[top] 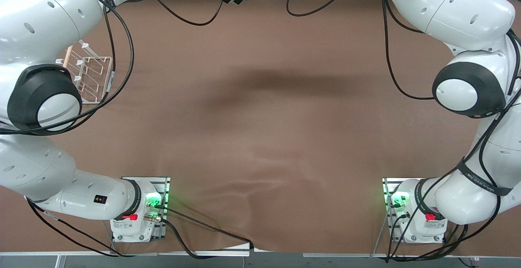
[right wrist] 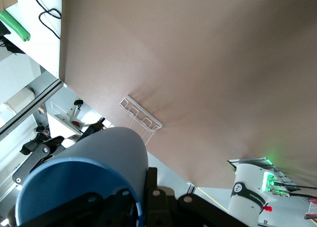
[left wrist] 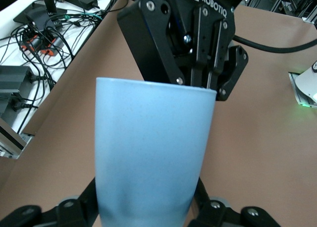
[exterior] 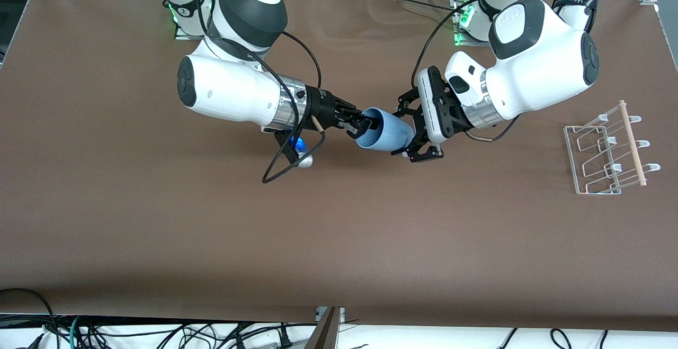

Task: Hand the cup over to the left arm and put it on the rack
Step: 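Close the left gripper on the cup bottom held by the right gripper, then open the right gripper and withdraw it while the left gripper carries the cup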

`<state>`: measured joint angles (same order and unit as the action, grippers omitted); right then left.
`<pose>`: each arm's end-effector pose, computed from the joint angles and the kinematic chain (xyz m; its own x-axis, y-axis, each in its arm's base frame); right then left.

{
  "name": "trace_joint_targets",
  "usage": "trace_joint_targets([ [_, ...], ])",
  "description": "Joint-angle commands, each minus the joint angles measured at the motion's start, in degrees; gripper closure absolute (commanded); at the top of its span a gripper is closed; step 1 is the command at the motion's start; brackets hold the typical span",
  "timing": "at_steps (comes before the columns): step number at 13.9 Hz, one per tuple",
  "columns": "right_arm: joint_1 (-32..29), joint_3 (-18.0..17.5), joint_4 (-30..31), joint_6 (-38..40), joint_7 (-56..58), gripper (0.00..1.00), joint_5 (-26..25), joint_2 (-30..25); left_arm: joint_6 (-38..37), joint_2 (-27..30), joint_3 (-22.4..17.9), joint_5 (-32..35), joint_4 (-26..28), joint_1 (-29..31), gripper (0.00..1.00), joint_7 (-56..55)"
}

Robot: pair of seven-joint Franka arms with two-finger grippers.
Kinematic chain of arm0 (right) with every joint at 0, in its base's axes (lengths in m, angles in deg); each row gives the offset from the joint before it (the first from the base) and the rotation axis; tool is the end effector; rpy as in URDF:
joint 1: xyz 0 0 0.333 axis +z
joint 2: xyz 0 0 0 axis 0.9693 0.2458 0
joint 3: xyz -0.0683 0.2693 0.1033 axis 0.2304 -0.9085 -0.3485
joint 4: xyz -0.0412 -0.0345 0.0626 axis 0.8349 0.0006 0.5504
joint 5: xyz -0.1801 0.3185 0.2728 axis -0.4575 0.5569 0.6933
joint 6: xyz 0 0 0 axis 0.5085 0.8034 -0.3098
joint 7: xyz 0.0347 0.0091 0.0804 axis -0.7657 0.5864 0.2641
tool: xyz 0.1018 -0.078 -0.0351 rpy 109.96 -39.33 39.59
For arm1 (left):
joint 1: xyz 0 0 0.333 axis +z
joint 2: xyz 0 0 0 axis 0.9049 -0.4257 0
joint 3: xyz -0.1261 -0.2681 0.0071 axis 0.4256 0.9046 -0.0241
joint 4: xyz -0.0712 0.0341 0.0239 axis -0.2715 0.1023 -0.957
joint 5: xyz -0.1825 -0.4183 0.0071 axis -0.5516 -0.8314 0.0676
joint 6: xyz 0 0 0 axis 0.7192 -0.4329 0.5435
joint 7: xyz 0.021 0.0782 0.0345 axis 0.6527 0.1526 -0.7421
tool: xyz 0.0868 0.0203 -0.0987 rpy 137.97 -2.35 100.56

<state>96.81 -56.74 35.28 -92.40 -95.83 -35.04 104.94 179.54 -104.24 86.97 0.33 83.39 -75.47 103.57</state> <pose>0.6389 0.5209 0.4675 0.6582 -0.4061 -0.6339 -0.7477 -0.4510 -0.4875 0.6565 -0.3301 0.4539 0.2074 -0.7172 0.6653 -0.9772 -0.1830 0.1074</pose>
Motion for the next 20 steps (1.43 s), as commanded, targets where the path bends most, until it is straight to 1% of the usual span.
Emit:
trace_joint_targets([
  [1, 0.3, -0.4, -1.7, -0.4, -0.4, 1.00, 0.8, 0.9, 0.2, -0.8, -0.1, -3.1, -1.5, -0.5, 0.96, 2.1],
  [3, 0.3, -0.4, -1.6, -0.6, -0.4, 1.00, 0.8, 0.9, 0.2, -0.8, -0.1, -3.2, -1.5, -0.4, 1.00, 2.1],
  [4, 0.1, -0.4, -1.6, -0.7, 0.1, 1.00, 0.9, 0.9, 0.1, -0.8, -0.2, -3.1, -1.5, -0.3, 1.00, 2.1],
  [5, -0.4, -0.5, -1.6, -0.6, 0.5, 0.97, 1.3, 0.9, 0.1, -0.8, -0.2, -3.1, -1.5, -0.3, 1.00, 2.1],
  [6, -0.5, -0.5, -1.6, -0.6, 0.6, 0.42, 1.8, 0.8, -0.1, -0.8, -0.2, -3.1, -1.5, -0.2, 1.00, 2.1],
  [7, -0.6, -0.4, -1.6, -0.6, 0.4, 0.16, 1.9, 0.6, -0.2, -0.8, -0.2, -3.1, -1.5, -0.1, 1.00, 2.1],
  [8, -0.7, -0.3, -1.6, -0.6, 0.5, 0.12, 1.9, 0.3, -0.3, -0.8, -0.2, -3.1, -1.4, -0.1, 1.00, 2.2],
  [9, -1.0, -0.1, -1.7, -0.6, 0.5, 0.02, 1.8, 0.2, -0.3, -0.8, -0.2, -3.1, -1.4, -0.1, 1.00, 2.2],
  [11, -3.4, -0.1, -1.6, -0.1, 0.6, 0.01, 1.6, -1.3, -0.8, -0.6, -0.2, -3.1, -1.5, 0.2, 1.00, 1.5],
  [14, -8.5, 0.1, -1.4, 3.5, 0.5, 0.01, 1.1, -5.8, -6.3, 0.0, -0.6, -2.7, -1.5, 2.0, 1.00, 1.4],
  [16, -12.2, 2.2, -1.4, 8.6, 0.6, 0.01, 0.9, -9.4, -10.9, 0.8, -1.1, -2.0, -1.6, 3.0, 1.00, 0.7],
  [17, -13.4, 4.0, -1.4, 11.3, 1.2, 0.01, 0.9, -11.1, -13.7, 0.8, -1.6, -1.1, -1.6, 3.8, 1.00, 0.2],
  [18, -13.8, 6.2, -1.4, 14.3, 2.6, 0.01, 1.0, -12.6, -16.6, 1.0, -1.6, 1.7, -1.6, 4.8, 1.00, 0.0],
  [20, -14.3, 13.4, -1.4, 22.6, 6.5, 0.01, 1.1, -15.5, -22.5, 1.5, -1.5, 7.7, -1.7, 7.5, 1.00, -2.1],
])
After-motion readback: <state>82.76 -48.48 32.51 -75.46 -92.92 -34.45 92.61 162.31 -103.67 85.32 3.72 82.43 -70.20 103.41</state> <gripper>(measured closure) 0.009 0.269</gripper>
